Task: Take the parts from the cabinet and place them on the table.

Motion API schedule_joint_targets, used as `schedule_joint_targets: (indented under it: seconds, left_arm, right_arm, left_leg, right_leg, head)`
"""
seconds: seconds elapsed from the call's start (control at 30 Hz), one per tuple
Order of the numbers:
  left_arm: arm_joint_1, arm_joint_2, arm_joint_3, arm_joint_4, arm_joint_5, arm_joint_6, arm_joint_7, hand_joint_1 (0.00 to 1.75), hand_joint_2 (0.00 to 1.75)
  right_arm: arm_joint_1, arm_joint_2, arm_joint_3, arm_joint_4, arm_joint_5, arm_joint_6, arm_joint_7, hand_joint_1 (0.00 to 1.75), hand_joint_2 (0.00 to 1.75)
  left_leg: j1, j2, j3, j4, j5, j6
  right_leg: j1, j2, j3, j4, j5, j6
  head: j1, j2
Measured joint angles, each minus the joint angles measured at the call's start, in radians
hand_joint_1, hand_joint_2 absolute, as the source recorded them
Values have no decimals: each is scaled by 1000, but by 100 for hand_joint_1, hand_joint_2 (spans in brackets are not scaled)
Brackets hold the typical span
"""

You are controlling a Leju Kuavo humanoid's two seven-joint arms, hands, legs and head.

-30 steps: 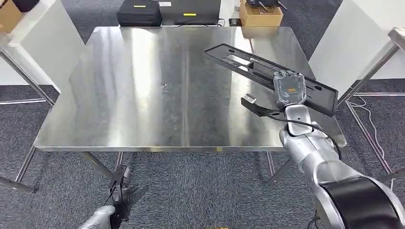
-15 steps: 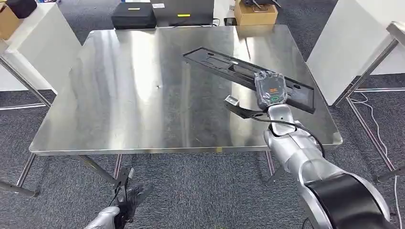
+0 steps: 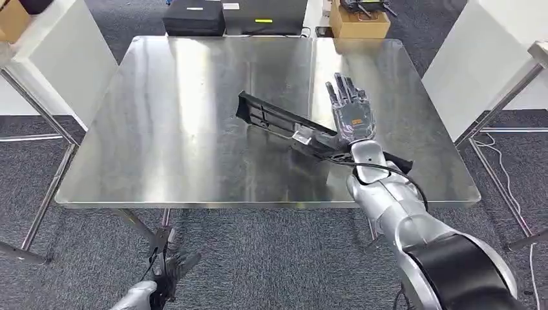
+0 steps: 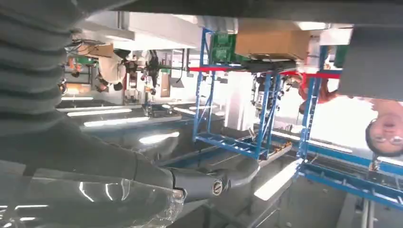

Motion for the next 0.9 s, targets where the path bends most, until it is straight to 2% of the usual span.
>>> schedule_joint_targets:
  seconds: [0.13,0.27,0.4,0.9]
  left_arm:
    - [13,3,2,0,3,0,-1,0,175]
    - [25,7,12,0,3,0,-2,0,175]
    - [32,12,15,0,2,-1,-5,0,175]
    - [51,13,27,0,2,0,-17,0,175]
  right_arm:
    - [-8,11,-28,-1,-33,61,-23,0,0]
    - [-22,17,-58,-9,-32,79,-29,0,0]
    - [-26,19,-78,-19,-26,84,-33,0,0]
    - [-23,7,-108,-22,-23,80,-39,0,0]
  left_leg:
    - [-2,-2,0,0,0,4]
    - [-3,-2,-1,0,0,5]
    - [-2,0,-1,0,0,6]
    - [2,2,0,0,0,5]
  right_leg:
    - [-1,-1,4,-8,4,6]
    - [-1,-1,5,-11,6,11]
    - [0,-1,4,-11,7,14]
    - [5,0,1,-9,7,14]
  head:
    - [0,0]
    - [-1,0]
    - [-1,0]
    - [-1,0]
